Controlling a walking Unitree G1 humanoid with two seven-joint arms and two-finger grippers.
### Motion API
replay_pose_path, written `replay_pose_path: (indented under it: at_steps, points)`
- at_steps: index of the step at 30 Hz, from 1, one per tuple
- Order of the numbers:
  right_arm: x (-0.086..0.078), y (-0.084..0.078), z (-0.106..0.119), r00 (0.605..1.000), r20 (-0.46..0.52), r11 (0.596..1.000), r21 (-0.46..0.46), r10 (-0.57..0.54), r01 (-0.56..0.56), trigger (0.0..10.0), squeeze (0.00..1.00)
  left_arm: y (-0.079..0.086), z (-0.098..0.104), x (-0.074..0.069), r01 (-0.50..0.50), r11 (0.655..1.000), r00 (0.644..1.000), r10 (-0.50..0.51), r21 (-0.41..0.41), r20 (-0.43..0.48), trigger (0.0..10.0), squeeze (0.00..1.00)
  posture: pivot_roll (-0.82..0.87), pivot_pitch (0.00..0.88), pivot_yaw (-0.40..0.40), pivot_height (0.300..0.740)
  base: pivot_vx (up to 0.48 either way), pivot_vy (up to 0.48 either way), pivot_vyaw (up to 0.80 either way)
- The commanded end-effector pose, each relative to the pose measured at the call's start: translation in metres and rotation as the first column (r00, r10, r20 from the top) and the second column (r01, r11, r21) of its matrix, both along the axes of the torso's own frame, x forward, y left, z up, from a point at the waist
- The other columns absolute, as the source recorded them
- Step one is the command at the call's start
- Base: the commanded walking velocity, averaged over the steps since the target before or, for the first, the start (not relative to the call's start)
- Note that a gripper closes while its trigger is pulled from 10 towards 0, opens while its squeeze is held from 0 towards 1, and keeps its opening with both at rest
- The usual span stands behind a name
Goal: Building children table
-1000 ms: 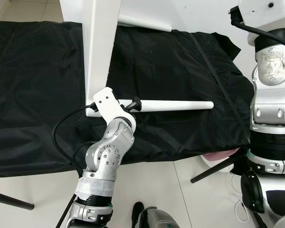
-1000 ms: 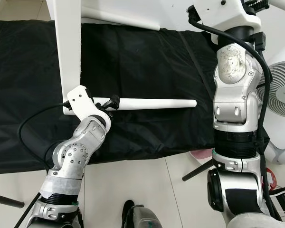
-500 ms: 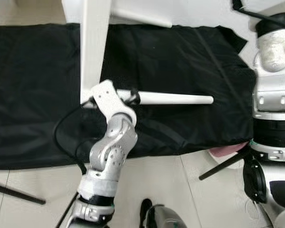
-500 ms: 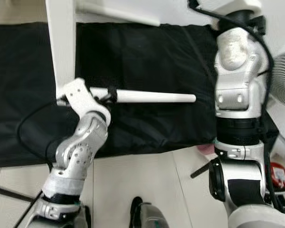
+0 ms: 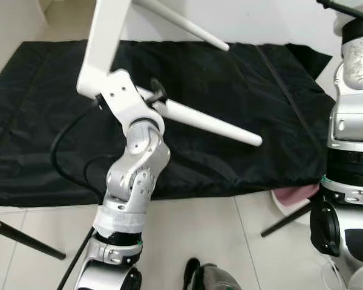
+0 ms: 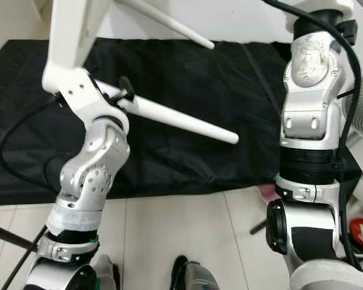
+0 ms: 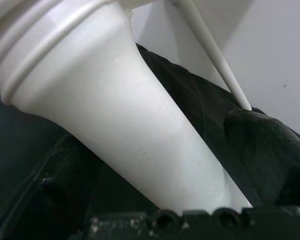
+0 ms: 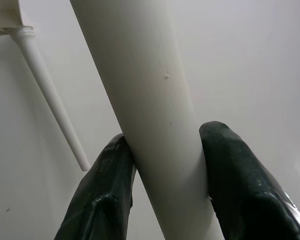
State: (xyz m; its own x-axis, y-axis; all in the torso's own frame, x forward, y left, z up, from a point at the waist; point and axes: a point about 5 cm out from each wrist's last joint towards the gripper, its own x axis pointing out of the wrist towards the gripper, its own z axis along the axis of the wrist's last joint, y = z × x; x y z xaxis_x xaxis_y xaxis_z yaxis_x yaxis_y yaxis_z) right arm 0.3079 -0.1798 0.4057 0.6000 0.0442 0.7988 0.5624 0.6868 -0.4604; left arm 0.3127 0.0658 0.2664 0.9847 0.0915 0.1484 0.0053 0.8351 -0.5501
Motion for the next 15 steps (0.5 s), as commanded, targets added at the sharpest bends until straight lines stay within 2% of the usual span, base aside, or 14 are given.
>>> replay_pose_path:
  at_steps: [1, 15]
  points:
    - [-0.0152, 0.0287, 0.0111, 0.98, 0.087, 0.984, -0.032, 0.18, -0.178, 10.0, 0.0, -0.0471, 0.0627, -0.0276, 0.277, 0.961, 0.91, -0.268, 0.018, 0.316, 10.0, 1.0, -0.03, 0.142, -0.093, 0.74, 0.0, 0.0, 0.0]
    - [-0.0152, 0.0287, 0.0111, 0.98, 0.087, 0.984, -0.032, 0.18, -0.178, 10.0, 0.0, -0.0471, 0.0627, -0.0276, 0.277, 0.961, 0.91, -0.268, 0.018, 0.316, 10.0, 1.0, -0.03, 0.142, -0.093, 0.74, 0.0, 0.0, 0.0]
